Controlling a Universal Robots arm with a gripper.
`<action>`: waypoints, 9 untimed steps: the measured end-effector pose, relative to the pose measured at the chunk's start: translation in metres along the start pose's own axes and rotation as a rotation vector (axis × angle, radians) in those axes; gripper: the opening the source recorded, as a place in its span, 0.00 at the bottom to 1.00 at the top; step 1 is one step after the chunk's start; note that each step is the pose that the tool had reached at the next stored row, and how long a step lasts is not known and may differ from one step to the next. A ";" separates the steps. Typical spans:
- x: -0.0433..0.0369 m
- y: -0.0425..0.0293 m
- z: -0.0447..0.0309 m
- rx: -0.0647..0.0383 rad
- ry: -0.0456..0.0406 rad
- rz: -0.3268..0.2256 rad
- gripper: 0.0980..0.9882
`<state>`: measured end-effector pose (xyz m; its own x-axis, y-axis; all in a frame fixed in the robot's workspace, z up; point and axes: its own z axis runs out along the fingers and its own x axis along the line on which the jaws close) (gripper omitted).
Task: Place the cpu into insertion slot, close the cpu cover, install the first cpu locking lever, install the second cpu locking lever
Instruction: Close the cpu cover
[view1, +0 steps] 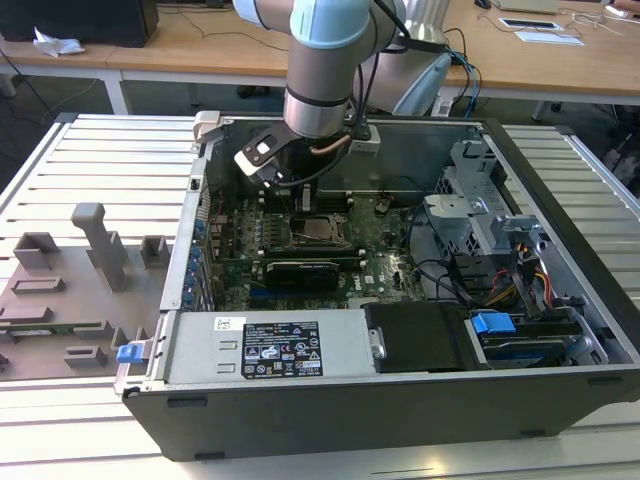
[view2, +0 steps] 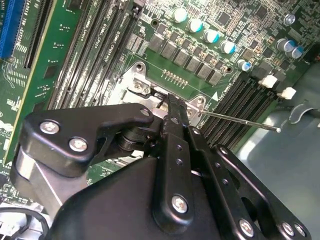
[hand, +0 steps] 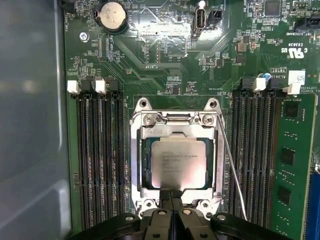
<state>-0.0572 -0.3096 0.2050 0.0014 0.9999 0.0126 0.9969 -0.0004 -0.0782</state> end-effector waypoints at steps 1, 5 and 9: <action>0.0000 0.0015 0.0000 0.000 0.0000 0.000 0.01; -0.0001 0.0105 -0.0005 0.000 -0.0001 0.000 0.01; -0.0007 0.0195 -0.0018 0.001 0.0003 -0.001 0.01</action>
<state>-0.0376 -0.3103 0.2053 0.0008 0.9999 0.0130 0.9969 0.0002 -0.0793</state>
